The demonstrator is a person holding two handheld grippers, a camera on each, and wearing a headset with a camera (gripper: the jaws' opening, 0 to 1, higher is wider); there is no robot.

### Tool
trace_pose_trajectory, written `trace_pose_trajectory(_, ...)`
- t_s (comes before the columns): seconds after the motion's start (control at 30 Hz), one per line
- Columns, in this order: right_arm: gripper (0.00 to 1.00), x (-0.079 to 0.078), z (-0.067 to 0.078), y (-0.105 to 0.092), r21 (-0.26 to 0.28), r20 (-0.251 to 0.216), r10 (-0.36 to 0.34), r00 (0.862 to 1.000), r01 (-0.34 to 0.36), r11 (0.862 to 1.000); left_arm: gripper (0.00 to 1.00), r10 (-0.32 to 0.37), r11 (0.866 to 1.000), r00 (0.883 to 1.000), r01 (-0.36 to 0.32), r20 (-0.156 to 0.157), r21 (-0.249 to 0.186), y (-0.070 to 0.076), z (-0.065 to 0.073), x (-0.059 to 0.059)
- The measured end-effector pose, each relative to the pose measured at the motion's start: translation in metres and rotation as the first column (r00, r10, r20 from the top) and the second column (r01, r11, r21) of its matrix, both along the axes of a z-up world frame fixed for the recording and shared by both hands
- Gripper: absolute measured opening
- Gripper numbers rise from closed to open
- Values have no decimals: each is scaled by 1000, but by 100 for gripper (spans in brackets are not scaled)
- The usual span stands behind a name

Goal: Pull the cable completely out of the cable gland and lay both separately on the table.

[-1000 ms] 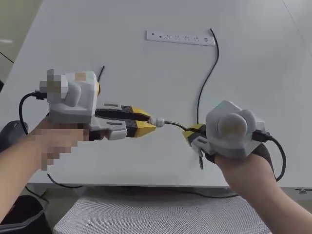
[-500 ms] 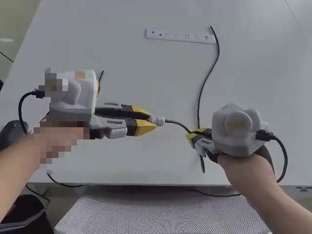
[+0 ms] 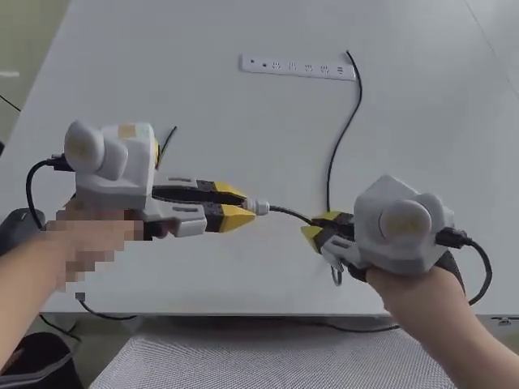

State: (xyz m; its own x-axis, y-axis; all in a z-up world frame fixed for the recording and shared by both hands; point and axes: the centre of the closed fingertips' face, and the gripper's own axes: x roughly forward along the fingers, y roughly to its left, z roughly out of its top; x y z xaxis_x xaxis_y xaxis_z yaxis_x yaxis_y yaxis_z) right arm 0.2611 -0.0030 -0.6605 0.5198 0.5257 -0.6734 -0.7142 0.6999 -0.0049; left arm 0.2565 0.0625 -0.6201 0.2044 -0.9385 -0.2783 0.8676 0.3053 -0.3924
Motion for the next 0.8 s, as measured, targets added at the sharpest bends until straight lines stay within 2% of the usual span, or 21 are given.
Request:
trace_pose_trajectory(0.13,11,0,14,12,-28,43,69,997,-68,997,15,-1,1000,1000,1,-3,-1,-1,0,-1)
trace_pose_trajectory(0.23,11,2,27,25,-106,123,159,980,-146,984,15,-5,1000,1000,5,-4,1,-2,0,-2)
trace_pose_trajectory(0.3,11,2,32,33,-141,151,204,967,-183,973,15,-7,1000,1000,7,-4,1,-2,1,-3)
trace_pose_trajectory(0.47,8,0,29,44,-218,167,289,943,-250,943,15,-10,1000,1000,10,-2,3,-2,1,-3)
trace_pose_trajectory(0.6,7,-3,27,46,-226,159,310,938,-271,936,15,-10,1000,1000,10,2,4,-3,2,-2)
trace_pose_trajectory(0.8,4,-3,28,46,-237,173,323,930,-279,930,15,-12,1000,1000,12,6,7,-4,2,-4)
